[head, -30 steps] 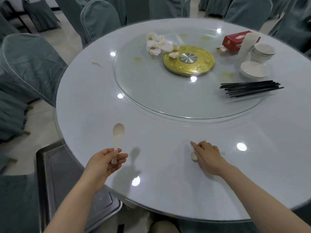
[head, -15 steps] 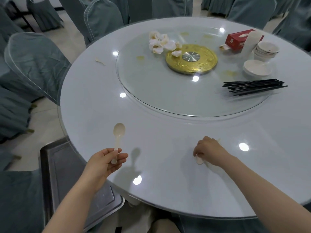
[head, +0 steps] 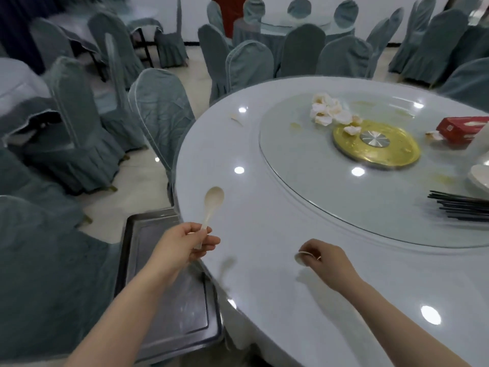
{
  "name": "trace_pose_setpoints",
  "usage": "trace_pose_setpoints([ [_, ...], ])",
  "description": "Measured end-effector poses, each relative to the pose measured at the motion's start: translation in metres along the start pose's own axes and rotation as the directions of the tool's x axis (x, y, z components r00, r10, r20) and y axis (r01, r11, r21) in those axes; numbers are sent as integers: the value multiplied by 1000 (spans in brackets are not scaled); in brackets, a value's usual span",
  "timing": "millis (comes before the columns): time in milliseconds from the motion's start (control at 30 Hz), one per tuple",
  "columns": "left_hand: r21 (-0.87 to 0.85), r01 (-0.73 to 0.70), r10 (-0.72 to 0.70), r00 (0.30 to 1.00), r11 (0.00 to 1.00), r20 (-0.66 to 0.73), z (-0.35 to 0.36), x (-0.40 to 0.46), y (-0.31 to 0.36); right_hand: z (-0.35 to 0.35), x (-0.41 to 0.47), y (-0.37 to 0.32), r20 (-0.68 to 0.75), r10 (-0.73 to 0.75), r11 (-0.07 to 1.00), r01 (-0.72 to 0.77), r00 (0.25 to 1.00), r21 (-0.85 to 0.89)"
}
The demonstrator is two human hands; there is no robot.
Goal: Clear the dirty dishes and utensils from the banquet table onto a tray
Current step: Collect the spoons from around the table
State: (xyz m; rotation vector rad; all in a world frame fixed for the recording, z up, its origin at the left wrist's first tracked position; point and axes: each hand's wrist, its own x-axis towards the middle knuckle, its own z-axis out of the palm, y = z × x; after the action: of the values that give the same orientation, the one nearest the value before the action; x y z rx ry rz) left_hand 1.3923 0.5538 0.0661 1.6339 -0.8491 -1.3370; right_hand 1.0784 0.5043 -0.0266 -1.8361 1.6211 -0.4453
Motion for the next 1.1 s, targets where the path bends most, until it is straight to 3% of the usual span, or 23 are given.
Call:
trace_pose_setpoints([
  [200,55,-78,82,994,995,-68,-97,-32,0,60,5,-113,-24,-90,992,92,996,84],
  [467,-15,-120,114,970,993,-213,-288,-111,-35,180,-39,-300,-57,-232,934,238,971,266],
  [700,6,-170,162,928,985,-335,-424,-176,-48,260,-84,-469,65,-316,795,227,947,563],
  [833,28,-171,170,925,985,-340,-472,-203,-61,300,-102,-553,209,-391,700,142,896,700],
  [1000,52,-141,150,887,989,-437,-530,-221,-87,378,-111,-623,247,-440,733,186,863,654],
  [1100,131,-85,138,866,988,-481,-577,-221,-102,431,-109,-655,327,-409,761,120,852,638],
])
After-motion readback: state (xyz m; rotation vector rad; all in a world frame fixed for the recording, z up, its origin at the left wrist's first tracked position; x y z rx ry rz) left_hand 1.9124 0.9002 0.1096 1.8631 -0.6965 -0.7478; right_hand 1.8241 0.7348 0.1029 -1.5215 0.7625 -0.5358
